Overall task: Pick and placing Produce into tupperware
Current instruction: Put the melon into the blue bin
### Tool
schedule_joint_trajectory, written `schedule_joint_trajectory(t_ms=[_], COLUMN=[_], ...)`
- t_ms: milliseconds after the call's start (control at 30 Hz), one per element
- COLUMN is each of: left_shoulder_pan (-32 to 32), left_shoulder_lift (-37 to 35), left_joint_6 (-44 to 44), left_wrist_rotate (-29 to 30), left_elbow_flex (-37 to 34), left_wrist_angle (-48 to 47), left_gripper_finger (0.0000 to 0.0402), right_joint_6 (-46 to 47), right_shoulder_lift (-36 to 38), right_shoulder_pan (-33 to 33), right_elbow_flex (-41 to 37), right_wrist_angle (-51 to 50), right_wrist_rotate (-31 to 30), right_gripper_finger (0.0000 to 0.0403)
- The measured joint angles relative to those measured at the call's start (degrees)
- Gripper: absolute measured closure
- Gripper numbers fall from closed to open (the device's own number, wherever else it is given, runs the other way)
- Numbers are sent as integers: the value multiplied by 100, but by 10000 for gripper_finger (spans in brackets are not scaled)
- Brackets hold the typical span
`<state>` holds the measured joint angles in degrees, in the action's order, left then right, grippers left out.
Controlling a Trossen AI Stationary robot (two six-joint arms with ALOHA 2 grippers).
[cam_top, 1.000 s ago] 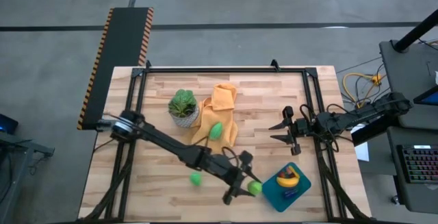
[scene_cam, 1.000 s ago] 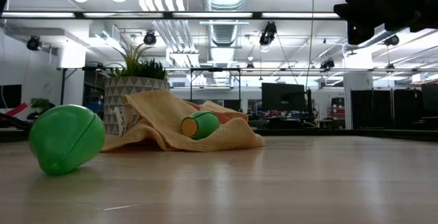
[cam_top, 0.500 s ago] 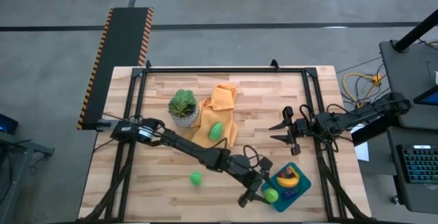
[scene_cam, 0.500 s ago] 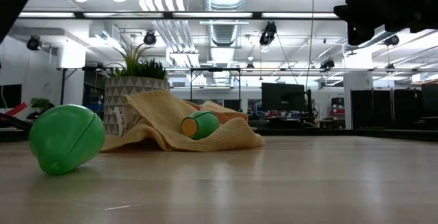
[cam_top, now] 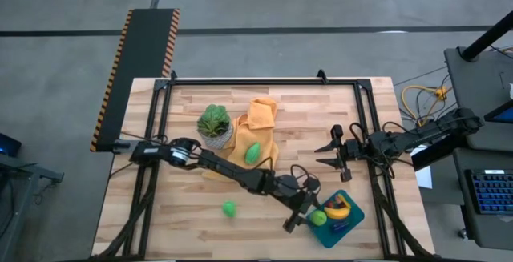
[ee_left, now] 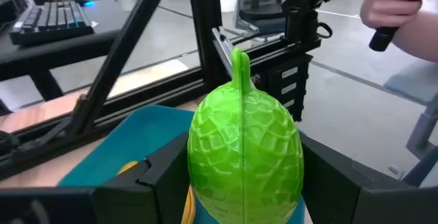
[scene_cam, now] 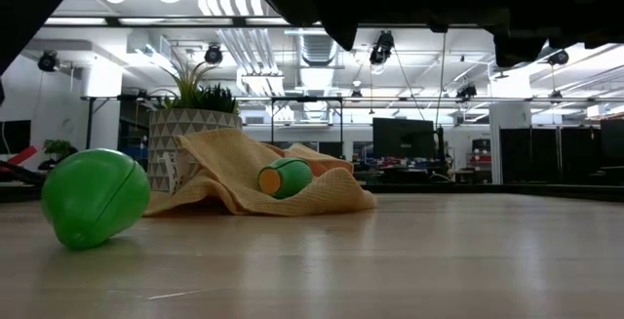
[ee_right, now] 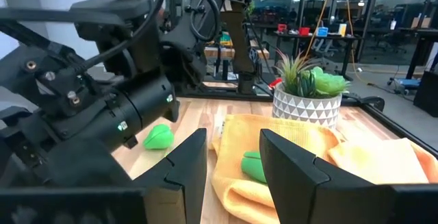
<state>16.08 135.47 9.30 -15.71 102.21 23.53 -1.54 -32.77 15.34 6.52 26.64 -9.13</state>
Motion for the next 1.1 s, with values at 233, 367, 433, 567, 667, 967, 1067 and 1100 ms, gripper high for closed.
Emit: schedule_joint_trajectory(t_ms=[233,367,433,567,667,967,1067,1100], left_shoulder_pan=[28,53,96,131,129,162,166,166], left_shoulder_lift=[15,15,15,15,16,585,583,583], left_joint_6=[2,-2,-3,0,-12,-453,-448,-446], left_wrist_rotate=[-27,-14,-22,-21,-17,-45,-54,-54], left_elbow_flex=[-37,-41,-41,-46,-46,125,168,183], left_wrist_angle=[4,195,380,733,748,1018,1062,1060], left_gripper_finger=[193,193,193,193,193,193,193,193], right_joint_6=[-110,-157,-163,-170,-170,-158,-146,-136], right_shoulder_lift=[0,0,0,0,0,7,4,2], right_shoulder_pan=[-1,-1,-1,-1,-1,-1,-1,-1], right_elbow_flex=[0,0,0,0,0,0,0,0], right_wrist_angle=[-29,-29,-29,-29,-27,-47,-76,-84], right_wrist_rotate=[-2,-2,-2,-2,-4,-4,-4,-2], right_gripper_finger=[275,275,275,275,275,275,275,275])
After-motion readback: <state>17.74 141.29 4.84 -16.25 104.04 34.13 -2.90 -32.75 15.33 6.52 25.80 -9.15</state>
